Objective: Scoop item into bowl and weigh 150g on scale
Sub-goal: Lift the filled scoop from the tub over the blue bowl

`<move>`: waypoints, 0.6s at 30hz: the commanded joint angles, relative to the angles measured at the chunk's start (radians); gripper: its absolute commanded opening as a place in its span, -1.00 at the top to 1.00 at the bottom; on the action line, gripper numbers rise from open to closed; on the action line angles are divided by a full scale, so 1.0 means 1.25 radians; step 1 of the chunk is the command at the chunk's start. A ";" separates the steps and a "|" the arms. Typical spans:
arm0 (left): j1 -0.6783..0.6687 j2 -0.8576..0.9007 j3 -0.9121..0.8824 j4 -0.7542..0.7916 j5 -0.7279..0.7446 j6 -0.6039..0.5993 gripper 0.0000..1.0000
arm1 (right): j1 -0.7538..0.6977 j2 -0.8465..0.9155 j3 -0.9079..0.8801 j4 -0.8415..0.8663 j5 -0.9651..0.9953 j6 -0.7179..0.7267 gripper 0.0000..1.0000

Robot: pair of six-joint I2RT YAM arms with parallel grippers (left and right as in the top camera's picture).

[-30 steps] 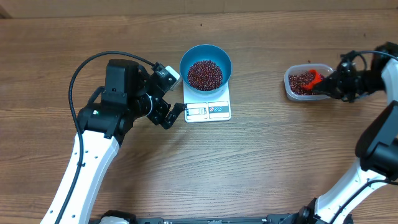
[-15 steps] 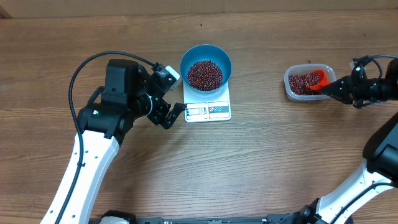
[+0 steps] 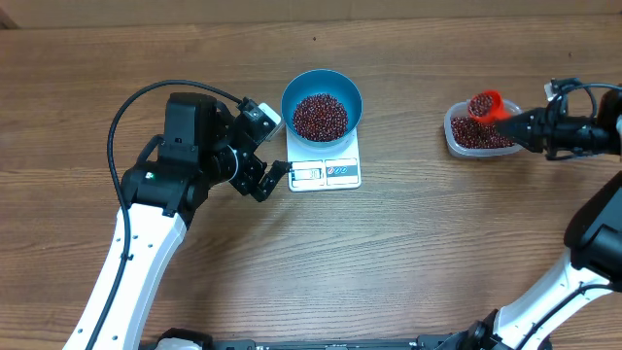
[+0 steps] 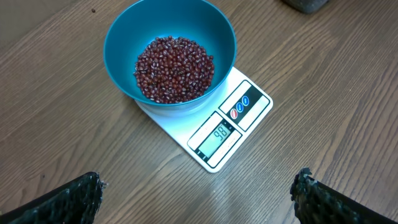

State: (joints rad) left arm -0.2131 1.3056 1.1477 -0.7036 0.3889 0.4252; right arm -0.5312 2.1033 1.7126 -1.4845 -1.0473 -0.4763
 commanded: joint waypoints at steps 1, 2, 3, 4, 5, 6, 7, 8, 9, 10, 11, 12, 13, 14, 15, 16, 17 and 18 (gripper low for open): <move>0.008 0.002 0.003 0.001 0.002 -0.005 -0.99 | 0.042 0.000 -0.004 0.009 -0.103 -0.020 0.93; 0.008 0.002 0.003 0.001 0.002 -0.005 -0.99 | 0.053 0.000 -0.004 0.013 -0.111 -0.018 0.93; 0.008 0.002 0.002 0.001 0.002 -0.005 -0.99 | 0.081 0.000 -0.004 0.017 -0.126 -0.018 0.92; 0.008 0.002 0.003 0.001 0.002 -0.005 -0.99 | 0.096 0.000 -0.004 0.019 -0.134 -0.018 0.93; 0.008 0.002 0.002 0.001 0.002 -0.005 -0.99 | 0.113 0.000 -0.004 0.022 -0.142 -0.018 0.93; 0.008 0.002 0.002 0.001 0.002 -0.005 -0.99 | 0.127 0.000 -0.004 0.023 -0.149 -0.017 0.93; 0.008 0.002 0.002 0.001 0.002 -0.005 -0.99 | 0.143 0.000 -0.004 0.030 -0.156 -0.009 0.93; 0.008 0.002 0.003 0.001 0.002 -0.005 -0.99 | 0.157 0.000 -0.004 0.041 -0.158 0.011 0.93; 0.008 0.002 0.002 0.001 0.002 -0.005 -0.99 | 0.174 0.000 -0.004 0.057 -0.157 0.041 0.93; 0.008 0.002 0.003 0.001 0.002 -0.005 -0.99 | 0.190 0.000 -0.004 0.076 -0.157 0.070 0.93; 0.008 0.002 0.003 0.001 0.002 -0.005 -0.99 | 0.201 0.000 -0.004 0.091 -0.157 0.092 0.93; 0.008 0.002 0.003 0.001 0.002 -0.005 -0.99 | 0.216 0.000 -0.003 0.114 -0.157 0.125 0.93; 0.008 0.002 0.002 0.001 0.002 -0.005 -0.99 | 0.230 0.000 -0.002 0.135 -0.157 0.153 0.93; 0.008 0.002 0.002 0.001 0.002 -0.005 -0.99 | 0.245 0.000 -0.001 0.158 -0.157 0.179 0.93; 0.008 0.002 0.003 0.001 0.002 -0.005 -0.99 | 0.264 0.000 0.002 0.179 -0.156 0.203 0.93; 0.008 0.002 0.002 0.001 0.002 -0.005 -0.99 | 0.280 0.000 0.004 0.201 -0.154 0.227 0.93; 0.008 0.002 0.003 0.001 0.002 -0.005 -0.99 | 0.294 0.000 0.007 0.219 -0.147 0.250 0.92; 0.008 0.002 0.003 0.001 0.002 -0.005 -0.99 | 0.309 0.000 0.010 0.235 -0.138 0.270 0.93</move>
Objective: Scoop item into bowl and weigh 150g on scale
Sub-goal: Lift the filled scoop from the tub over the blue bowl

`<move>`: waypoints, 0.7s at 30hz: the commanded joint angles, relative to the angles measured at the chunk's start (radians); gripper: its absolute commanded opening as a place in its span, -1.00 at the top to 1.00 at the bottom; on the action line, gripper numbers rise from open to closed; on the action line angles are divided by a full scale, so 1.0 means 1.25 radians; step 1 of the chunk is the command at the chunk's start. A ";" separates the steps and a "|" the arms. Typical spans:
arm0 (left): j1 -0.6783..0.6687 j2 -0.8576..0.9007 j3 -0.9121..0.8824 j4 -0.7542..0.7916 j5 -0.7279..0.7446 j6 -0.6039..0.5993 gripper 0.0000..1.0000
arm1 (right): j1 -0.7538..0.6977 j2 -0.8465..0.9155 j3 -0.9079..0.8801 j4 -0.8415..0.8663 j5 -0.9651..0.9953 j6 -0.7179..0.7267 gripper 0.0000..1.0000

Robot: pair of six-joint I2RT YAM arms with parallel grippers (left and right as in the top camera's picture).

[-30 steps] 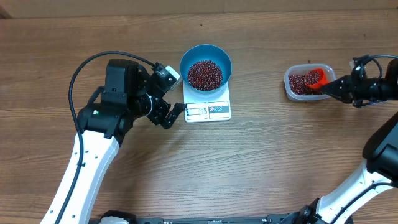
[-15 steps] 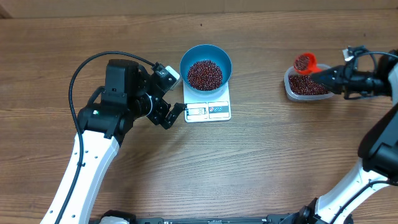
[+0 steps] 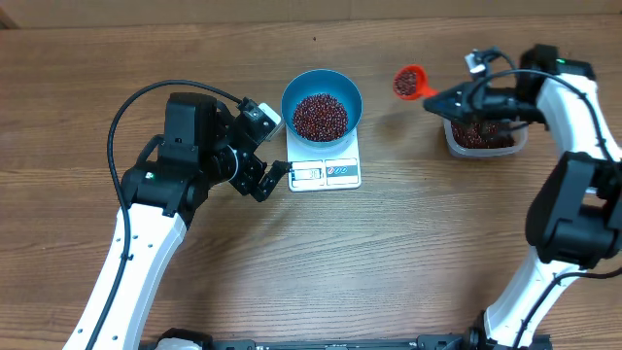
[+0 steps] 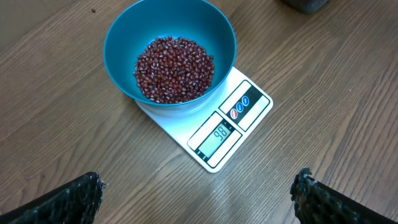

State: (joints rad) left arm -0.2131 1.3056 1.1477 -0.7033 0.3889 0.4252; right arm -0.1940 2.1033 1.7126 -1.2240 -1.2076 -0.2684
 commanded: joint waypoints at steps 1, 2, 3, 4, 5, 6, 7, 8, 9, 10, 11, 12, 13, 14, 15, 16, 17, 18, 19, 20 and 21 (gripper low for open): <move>0.008 0.002 0.002 0.000 0.002 -0.005 -0.99 | 0.052 0.000 0.014 0.039 -0.003 0.119 0.93; 0.008 0.002 0.002 0.000 0.002 -0.005 -0.99 | 0.071 0.000 0.019 0.058 0.002 0.136 0.93; 0.008 0.002 0.003 0.000 0.002 -0.005 -0.99 | 0.084 0.000 0.023 0.067 0.002 0.141 0.93; 0.008 0.002 0.003 0.001 0.002 -0.005 -0.99 | 0.096 0.000 0.029 0.075 0.005 0.151 0.93; 0.008 0.002 0.003 0.001 0.002 -0.005 -0.99 | 0.107 0.000 0.036 0.079 0.009 0.155 0.93; 0.008 0.002 0.002 0.000 0.002 -0.005 -0.99 | 0.118 0.000 0.045 0.084 0.010 0.156 0.93; 0.008 0.002 0.003 0.000 0.002 -0.005 -0.99 | 0.130 0.000 0.053 0.093 0.010 0.157 0.93; 0.008 0.002 0.002 0.000 0.002 -0.005 -0.99 | 0.140 0.000 0.059 0.102 0.014 0.169 0.93; 0.008 0.002 0.002 0.000 0.002 -0.005 -0.99 | 0.151 0.000 0.064 0.117 0.029 0.191 0.93; 0.008 0.002 0.003 0.001 0.002 -0.005 -0.99 | 0.161 0.000 0.069 0.128 0.043 0.203 0.93; 0.008 0.002 0.003 0.001 0.002 -0.005 -0.99 | 0.174 0.000 0.074 0.138 0.063 0.210 0.93; 0.008 0.002 0.003 0.000 0.002 -0.005 -0.99 | 0.187 0.000 0.080 0.142 0.086 0.212 0.93; 0.008 0.002 0.003 0.000 0.002 -0.005 -0.99 | 0.206 0.000 0.088 0.144 0.118 0.212 0.93; 0.008 0.002 0.003 0.000 0.002 -0.005 -0.99 | 0.210 0.000 0.089 0.143 0.125 0.212 0.93; 0.008 0.002 0.003 0.000 0.002 -0.005 -0.99 | 0.230 0.000 0.104 0.136 0.153 0.212 0.93; 0.008 0.002 0.002 0.000 0.002 -0.005 -0.99 | 0.238 0.000 0.114 0.128 0.171 0.212 0.93; 0.008 0.002 0.003 0.001 0.002 -0.005 -0.98 | 0.243 0.000 0.123 0.120 0.189 0.212 0.93; 0.008 0.002 0.002 0.001 0.002 -0.005 -0.99 | 0.249 0.000 0.136 0.109 0.214 0.212 0.93; 0.008 0.002 0.003 0.001 0.002 -0.005 -0.99 | 0.256 0.000 0.149 0.097 0.244 0.211 0.93; 0.008 0.002 0.003 0.001 0.002 -0.005 -0.99 | 0.264 0.000 0.162 0.085 0.281 0.208 0.93; 0.008 0.002 0.002 0.000 0.002 -0.005 -0.99 | 0.271 0.000 0.172 0.076 0.313 0.208 0.93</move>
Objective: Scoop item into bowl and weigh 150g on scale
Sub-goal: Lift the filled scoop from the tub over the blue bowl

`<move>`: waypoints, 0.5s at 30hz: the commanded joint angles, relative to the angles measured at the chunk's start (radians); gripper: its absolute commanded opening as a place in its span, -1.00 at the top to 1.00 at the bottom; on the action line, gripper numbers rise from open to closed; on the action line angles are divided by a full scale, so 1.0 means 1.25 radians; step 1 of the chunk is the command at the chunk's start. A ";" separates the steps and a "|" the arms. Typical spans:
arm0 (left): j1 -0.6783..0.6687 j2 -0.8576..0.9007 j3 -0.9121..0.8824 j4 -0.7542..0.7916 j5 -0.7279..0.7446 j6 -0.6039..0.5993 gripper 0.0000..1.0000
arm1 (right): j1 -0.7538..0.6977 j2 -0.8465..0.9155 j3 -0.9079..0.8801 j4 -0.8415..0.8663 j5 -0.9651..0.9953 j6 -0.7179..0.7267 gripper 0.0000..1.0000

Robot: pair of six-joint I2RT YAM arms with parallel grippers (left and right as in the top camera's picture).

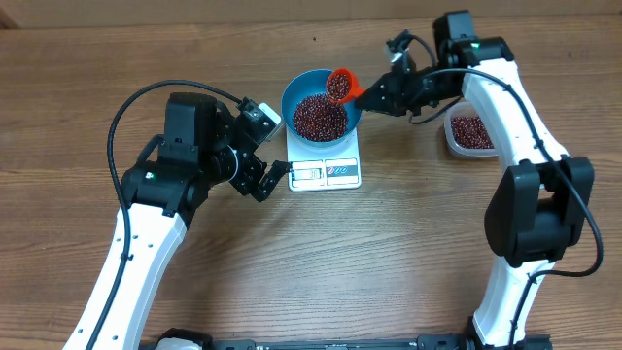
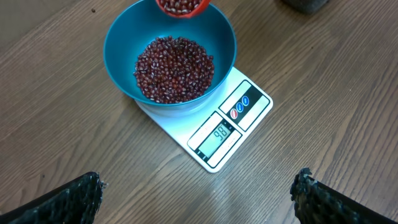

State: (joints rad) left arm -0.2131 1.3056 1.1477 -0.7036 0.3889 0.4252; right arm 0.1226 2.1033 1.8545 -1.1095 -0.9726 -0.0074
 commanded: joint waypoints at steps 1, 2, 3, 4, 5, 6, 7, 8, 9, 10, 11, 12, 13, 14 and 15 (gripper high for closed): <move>0.008 0.002 0.003 0.001 0.002 -0.005 -0.99 | 0.026 0.000 0.070 -0.026 0.154 -0.007 0.93; 0.008 0.002 0.002 0.001 0.002 -0.005 -0.99 | 0.033 0.000 0.080 -0.037 0.171 -0.022 0.93; 0.008 0.002 0.003 0.001 0.002 -0.005 -0.99 | 0.040 0.000 0.092 -0.047 0.191 -0.036 0.93; 0.008 0.002 0.002 0.001 0.002 -0.005 -0.99 | 0.048 0.000 0.102 -0.053 0.216 -0.040 0.93; 0.008 0.002 0.003 0.001 0.002 -0.005 -0.99 | 0.055 0.000 0.109 -0.054 0.238 -0.040 0.93; 0.008 0.002 0.002 0.001 0.002 -0.005 -0.99 | 0.062 0.000 0.118 -0.056 0.263 -0.043 0.93; 0.008 0.002 0.003 0.001 0.002 -0.005 -0.99 | 0.069 0.000 0.126 -0.058 0.285 -0.052 0.93; 0.008 0.002 0.002 0.001 0.002 -0.005 -0.99 | 0.078 0.000 0.132 -0.060 0.302 -0.068 0.93; 0.008 0.002 0.003 0.001 0.002 -0.005 -0.99 | 0.086 0.000 0.140 -0.063 0.321 -0.082 0.93; 0.008 0.002 0.002 0.001 0.002 -0.005 -0.99 | 0.094 0.000 0.147 -0.067 0.341 -0.087 0.93; 0.008 0.002 0.002 0.001 0.002 -0.005 -0.99 | 0.102 0.000 0.153 -0.072 0.362 -0.092 0.93; 0.008 0.002 0.003 0.001 0.002 -0.005 -0.99 | 0.112 0.000 0.160 -0.078 0.387 -0.101 0.93; 0.008 0.002 0.003 0.001 0.002 -0.005 -0.99 | 0.119 0.000 0.165 -0.082 0.409 -0.103 0.93; 0.008 0.002 0.002 0.001 0.002 -0.005 -0.99 | 0.129 0.000 0.169 -0.086 0.435 -0.104 0.93; 0.008 0.002 0.003 0.001 0.002 -0.005 -0.99 | 0.136 0.000 0.172 -0.088 0.450 -0.107 0.93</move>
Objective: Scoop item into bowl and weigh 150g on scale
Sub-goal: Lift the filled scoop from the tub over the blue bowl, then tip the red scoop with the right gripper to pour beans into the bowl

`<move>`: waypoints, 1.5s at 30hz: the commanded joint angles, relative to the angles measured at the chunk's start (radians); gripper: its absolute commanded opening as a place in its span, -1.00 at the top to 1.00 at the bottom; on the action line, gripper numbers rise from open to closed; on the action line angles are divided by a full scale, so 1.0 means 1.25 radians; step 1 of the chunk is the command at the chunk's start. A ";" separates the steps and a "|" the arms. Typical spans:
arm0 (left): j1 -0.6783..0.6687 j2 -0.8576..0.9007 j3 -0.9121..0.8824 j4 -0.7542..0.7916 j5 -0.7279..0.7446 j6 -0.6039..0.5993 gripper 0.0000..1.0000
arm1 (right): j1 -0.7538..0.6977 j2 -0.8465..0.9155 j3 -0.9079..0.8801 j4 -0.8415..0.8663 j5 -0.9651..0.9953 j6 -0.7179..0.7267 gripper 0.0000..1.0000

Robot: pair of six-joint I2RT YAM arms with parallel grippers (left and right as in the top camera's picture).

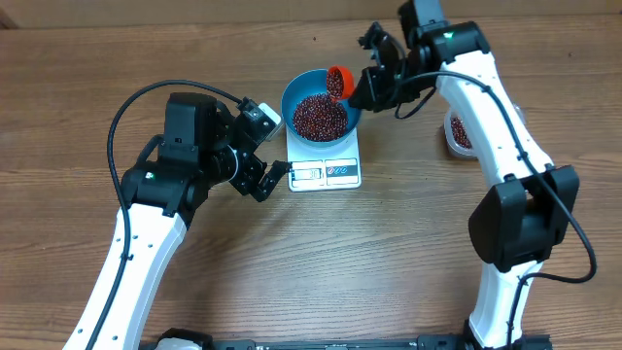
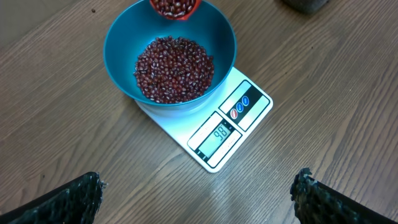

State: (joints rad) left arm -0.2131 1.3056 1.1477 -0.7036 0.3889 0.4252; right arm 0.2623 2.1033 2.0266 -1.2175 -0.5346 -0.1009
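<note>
A blue bowl (image 1: pixel 322 103) (image 2: pixel 169 53) of red beans stands on a white scale (image 1: pixel 327 167) (image 2: pixel 214 127); its display reads 98. A red scoop (image 1: pixel 339 81) (image 2: pixel 175 7) full of beans hangs over the bowl's far right rim, with my right gripper (image 1: pixel 369 89) shut on its handle. Left of the scale my left gripper (image 1: pixel 275 178) (image 2: pixel 199 198) rests open, with nothing between its fingers (image 2: pixel 68 199).
A clear tub of beans (image 1: pixel 457 131) sits at the right, mostly hidden behind my right arm. A dark object (image 2: pixel 306 5) shows at the top edge of the left wrist view. Bare wooden table lies in front of the scale.
The scoop has shifted slightly left and farther over the bowl's rim. My right arm has swung a little further toward the bowl. The scale still reads 98.
The scoop was first at the bean tub on the right, filled with beans. Then it was held in the air between tub and bowl. After that it was at the bowl's right rim, and now over it. My left gripper stayed open beside the scale throughout.
</note>
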 commanded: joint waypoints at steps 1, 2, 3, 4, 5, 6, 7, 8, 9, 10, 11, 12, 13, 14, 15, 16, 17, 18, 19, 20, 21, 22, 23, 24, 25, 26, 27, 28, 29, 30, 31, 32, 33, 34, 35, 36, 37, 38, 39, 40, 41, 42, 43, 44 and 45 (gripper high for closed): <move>0.008 0.002 0.003 0.001 0.002 -0.005 -0.99 | 0.033 0.000 0.037 -0.004 0.111 -0.040 0.93; 0.008 0.002 0.002 0.001 0.002 -0.005 -0.99 | 0.039 0.000 0.040 -0.006 0.114 -0.053 0.93; 0.008 0.002 0.003 0.001 0.002 -0.005 -0.99 | 0.047 0.000 0.041 -0.005 0.113 -0.059 0.93; 0.008 0.002 0.002 0.001 0.002 -0.005 -0.99 | 0.053 -0.002 0.042 -0.004 0.114 -0.059 0.93; 0.008 0.002 0.002 0.001 0.002 -0.005 -0.99 | 0.057 -0.002 0.042 -0.002 0.114 -0.061 0.93; 0.008 0.002 0.003 0.001 0.002 -0.005 -0.99 | 0.061 -0.004 0.042 0.000 0.114 -0.065 0.93; 0.008 0.002 0.003 0.001 0.002 -0.005 -0.99 | 0.066 -0.004 0.042 0.002 0.121 -0.067 0.93; 0.008 0.002 0.002 0.001 0.002 -0.005 -0.99 | 0.069 -0.004 0.045 0.000 0.137 -0.067 0.93; 0.008 0.002 0.003 0.001 0.002 -0.005 -0.99 | 0.073 -0.004 0.046 0.000 0.154 -0.067 0.93; 0.008 0.002 0.002 0.001 0.002 -0.005 -0.99 | 0.075 -0.004 0.046 0.000 0.170 -0.067 0.93; 0.008 0.002 0.003 0.001 0.002 -0.005 -0.99 | 0.078 -0.005 0.046 0.000 0.188 -0.068 0.93; 0.008 0.002 0.002 0.001 0.002 -0.005 -0.99 | 0.082 -0.007 0.047 -0.001 0.204 -0.070 0.93; 0.008 0.001 0.003 0.001 0.002 -0.005 -0.99 | 0.084 -0.008 0.051 -0.004 0.217 -0.074 0.93; 0.008 0.002 0.002 0.001 0.002 -0.005 -0.99 | 0.088 -0.008 0.056 -0.005 0.233 -0.077 0.93; 0.008 0.002 0.002 0.001 0.002 -0.005 -0.99 | 0.091 -0.009 0.060 -0.006 0.243 -0.081 0.92; 0.008 0.002 0.003 0.001 0.002 -0.005 -0.99 | 0.097 -0.009 0.069 -0.010 0.255 -0.092 0.93; 0.008 0.002 0.003 0.001 0.002 -0.005 -0.99 | 0.102 -0.009 0.079 -0.011 0.275 -0.095 0.93; 0.008 0.002 0.003 0.001 0.002 -0.005 -0.99 | 0.109 -0.009 0.089 -0.012 0.305 -0.095 0.93; 0.008 0.002 0.002 0.001 0.002 -0.005 -0.99 | 0.111 -0.009 0.093 -0.012 0.316 -0.095 0.93; 0.008 0.002 0.002 0.001 0.002 -0.005 -0.99 | 0.118 -0.009 0.100 -0.013 0.334 -0.111 0.93; 0.008 0.002 0.002 0.001 0.002 -0.005 -0.99 | 0.123 -0.009 0.105 -0.017 0.343 -0.126 0.93; 0.008 0.002 0.002 0.001 0.002 -0.005 -0.99 | 0.127 -0.009 0.109 -0.022 0.344 -0.144 0.93; 0.008 0.002 0.002 0.001 0.002 -0.005 -0.99 | 0.131 -0.009 0.109 -0.025 0.344 -0.163 0.93; 0.008 0.002 0.003 0.001 0.002 -0.005 -0.99 | 0.136 -0.009 0.109 -0.031 0.344 -0.180 0.93; 0.008 0.002 0.002 0.001 0.002 -0.005 -0.99 | 0.140 -0.009 0.109 -0.038 0.345 -0.196 0.93; 0.008 0.002 0.002 0.001 0.002 -0.005 -0.99 | 0.143 -0.009 0.109 -0.042 0.348 -0.201 0.93; 0.008 0.002 0.003 0.001 0.002 -0.005 -0.99 | 0.146 -0.009 0.109 -0.043 0.357 -0.201 0.93; 0.008 0.002 0.002 0.001 0.002 -0.005 -0.99 | 0.150 -0.009 0.109 -0.044 0.371 -0.202 0.93; 0.008 0.002 0.002 0.001 0.002 -0.005 -0.99 | 0.153 -0.009 0.109 -0.043 0.385 -0.202 0.93; 0.008 0.002 0.002 0.001 0.002 -0.005 -0.99 | 0.156 -0.009 0.109 -0.042 0.396 -0.202 0.93; 0.008 0.002 0.002 0.001 0.002 -0.005 -0.99 | 0.158 -0.009 0.109 -0.042 0.402 -0.202 0.93; 0.008 0.002 0.002 0.001 0.002 -0.005 -0.99 | 0.159 -0.009 0.109 -0.041 0.401 -0.202 0.93; 0.008 0.002 0.003 0.001 0.002 -0.005 -0.99 | 0.159 -0.009 0.109 -0.039 0.400 -0.201 0.93; 0.008 0.002 0.002 0.001 0.002 -0.005 -0.99 | 0.159 -0.009 0.109 -0.040 0.400 -0.199 0.93; 0.008 0.002 0.002 0.001 0.002 -0.005 -0.99 | 0.159 -0.010 0.109 -0.040 0.400 -0.198 0.93; 0.008 0.002 0.002 0.001 0.002 -0.005 -0.99 | 0.159 -0.012 0.109 -0.039 0.399 -0.198 0.93; 0.008 0.002 0.003 0.001 0.002 -0.005 -0.99 | 0.159 -0.013 0.109 -0.039 0.399 -0.198 0.93; 0.008 0.002 0.003 0.001 0.002 -0.005 -0.99 | 0.159 -0.013 0.109 -0.039 0.399 -0.198 0.93; 0.008 0.002 0.002 0.001 0.002 -0.005 -0.99 | 0.159 -0.013 0.109 -0.038 0.399 -0.198 0.93; 0.008 0.002 0.003 0.001 0.002 -0.005 -0.99 | 0.158 -0.014 0.109 -0.037 0.399 -0.198 0.93; 0.008 0.002 0.003 0.001 0.002 -0.005 -0.99 | 0.157 -0.014 0.109 -0.035 0.400 -0.199 0.93; 0.008 0.002 0.002 0.001 0.002 -0.005 -0.99 | 0.157 -0.015 0.109 -0.033 0.400 -0.199 0.93; 0.008 0.002 0.003 0.001 0.002 -0.005 -0.99 | 0.157 -0.015 0.109 -0.033 0.400 -0.206 0.93; 0.008 0.002 0.003 0.001 0.002 -0.005 -0.99 | 0.157 -0.015 0.109 -0.037 0.400 -0.223 0.93; 0.008 0.002 0.002 0.001 0.002 -0.005 -0.99 | 0.160 -0.015 0.109 -0.042 0.401 -0.249 0.93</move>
State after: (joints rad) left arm -0.2131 1.3056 1.1477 -0.7036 0.3889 0.4252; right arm 0.4587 2.1033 2.1338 -1.2686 -0.0437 -0.3542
